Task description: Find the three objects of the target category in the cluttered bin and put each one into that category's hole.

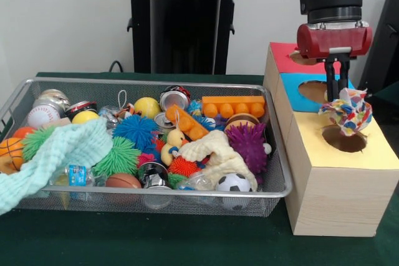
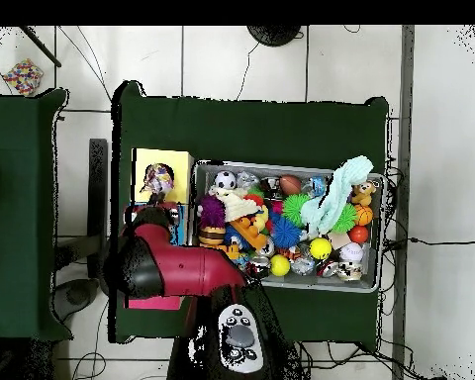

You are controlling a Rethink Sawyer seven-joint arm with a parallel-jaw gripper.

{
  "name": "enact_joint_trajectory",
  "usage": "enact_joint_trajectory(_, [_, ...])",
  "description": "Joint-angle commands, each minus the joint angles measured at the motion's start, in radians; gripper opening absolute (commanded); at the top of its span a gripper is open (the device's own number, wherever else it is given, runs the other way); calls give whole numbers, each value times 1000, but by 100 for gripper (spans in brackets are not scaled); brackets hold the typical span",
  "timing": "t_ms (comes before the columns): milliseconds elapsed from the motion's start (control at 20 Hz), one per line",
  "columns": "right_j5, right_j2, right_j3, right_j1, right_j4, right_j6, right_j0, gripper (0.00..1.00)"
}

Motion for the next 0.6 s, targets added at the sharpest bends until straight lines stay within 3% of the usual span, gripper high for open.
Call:
enact_joint_trajectory(50, [61, -7, -97, 7, 50, 181, 3, 0])
enact_joint_trajectory(350, [28, 1, -102, 6, 42, 190, 0, 0])
enact_joint_trajectory(600, [91, -14, -92, 6, 27, 165, -2, 0])
